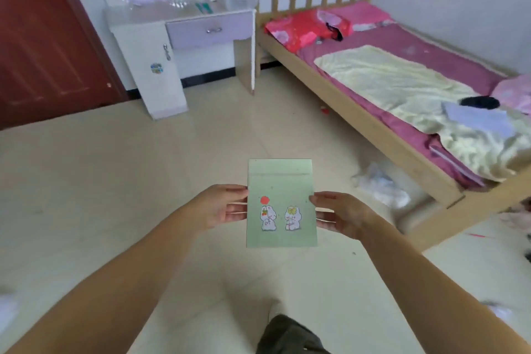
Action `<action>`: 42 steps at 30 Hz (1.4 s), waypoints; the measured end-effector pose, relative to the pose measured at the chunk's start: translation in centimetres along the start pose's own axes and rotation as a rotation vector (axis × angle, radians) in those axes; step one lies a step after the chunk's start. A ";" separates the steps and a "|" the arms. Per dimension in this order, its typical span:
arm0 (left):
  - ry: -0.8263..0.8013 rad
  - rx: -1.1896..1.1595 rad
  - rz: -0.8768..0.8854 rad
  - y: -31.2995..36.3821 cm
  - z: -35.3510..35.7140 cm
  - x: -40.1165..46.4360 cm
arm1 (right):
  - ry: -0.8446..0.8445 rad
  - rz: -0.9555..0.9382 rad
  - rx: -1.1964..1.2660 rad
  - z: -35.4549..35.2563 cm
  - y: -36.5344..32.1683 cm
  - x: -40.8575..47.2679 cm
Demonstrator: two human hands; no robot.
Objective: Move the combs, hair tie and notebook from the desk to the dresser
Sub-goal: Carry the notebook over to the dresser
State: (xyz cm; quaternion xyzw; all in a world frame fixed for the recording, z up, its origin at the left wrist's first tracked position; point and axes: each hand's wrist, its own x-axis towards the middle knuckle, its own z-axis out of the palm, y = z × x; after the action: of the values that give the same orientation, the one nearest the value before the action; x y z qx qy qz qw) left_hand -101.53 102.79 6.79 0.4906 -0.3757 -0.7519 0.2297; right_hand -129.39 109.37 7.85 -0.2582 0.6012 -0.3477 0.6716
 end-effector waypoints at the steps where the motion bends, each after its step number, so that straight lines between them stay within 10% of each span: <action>1: 0.033 -0.026 0.009 1.3 -1.3 1.3 | -0.035 0.015 -0.021 0.8 -2.2 2.6; 13: 0.466 -0.285 0.100 15.4 -23.7 13.4 | -0.291 0.075 -0.302 19.6 -21.8 32.3; 42: 0.523 -0.301 0.079 64.8 -67.5 62.6 | -0.237 0.028 -0.414 45.4 -70.7 95.5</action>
State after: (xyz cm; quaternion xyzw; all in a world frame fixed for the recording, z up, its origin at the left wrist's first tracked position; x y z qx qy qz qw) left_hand -67.41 -4.52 6.62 0.6130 -0.2068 -0.6379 0.4177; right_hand -92.22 -12.27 8.48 -0.4212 0.5801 -0.1748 0.6749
